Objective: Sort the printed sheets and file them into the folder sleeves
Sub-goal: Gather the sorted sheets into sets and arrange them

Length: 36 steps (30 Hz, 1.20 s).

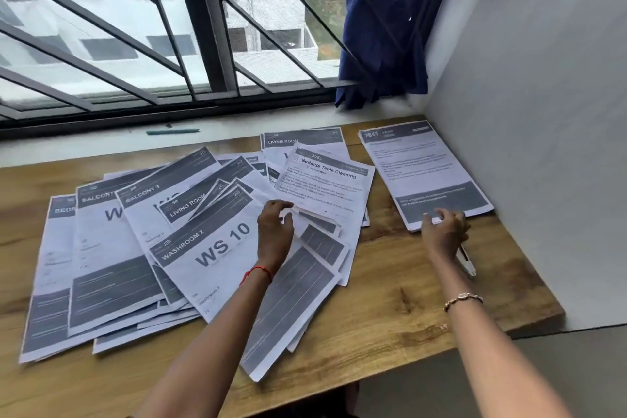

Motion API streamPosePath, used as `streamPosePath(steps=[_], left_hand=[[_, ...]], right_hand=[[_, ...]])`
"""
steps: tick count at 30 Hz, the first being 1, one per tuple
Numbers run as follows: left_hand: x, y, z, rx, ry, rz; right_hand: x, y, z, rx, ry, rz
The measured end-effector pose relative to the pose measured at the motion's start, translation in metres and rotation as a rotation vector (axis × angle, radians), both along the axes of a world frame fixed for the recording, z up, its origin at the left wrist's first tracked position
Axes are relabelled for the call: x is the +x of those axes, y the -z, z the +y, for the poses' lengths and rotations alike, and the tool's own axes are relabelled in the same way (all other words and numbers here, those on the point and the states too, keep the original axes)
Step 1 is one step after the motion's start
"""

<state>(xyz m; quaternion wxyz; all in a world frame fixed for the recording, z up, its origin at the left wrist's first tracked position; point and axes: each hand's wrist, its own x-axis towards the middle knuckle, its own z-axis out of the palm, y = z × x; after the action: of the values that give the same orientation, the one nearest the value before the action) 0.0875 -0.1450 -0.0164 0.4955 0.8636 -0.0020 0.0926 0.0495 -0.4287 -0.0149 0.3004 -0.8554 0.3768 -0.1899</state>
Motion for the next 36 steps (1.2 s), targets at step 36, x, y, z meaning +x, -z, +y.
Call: streamPosePath(steps=[36], left_hand=[[-0.068,0.006,0.107,-0.08,-0.932,0.343]], right_hand=[[0.095,0.001,0.229,0.23,-0.994,0.292]])
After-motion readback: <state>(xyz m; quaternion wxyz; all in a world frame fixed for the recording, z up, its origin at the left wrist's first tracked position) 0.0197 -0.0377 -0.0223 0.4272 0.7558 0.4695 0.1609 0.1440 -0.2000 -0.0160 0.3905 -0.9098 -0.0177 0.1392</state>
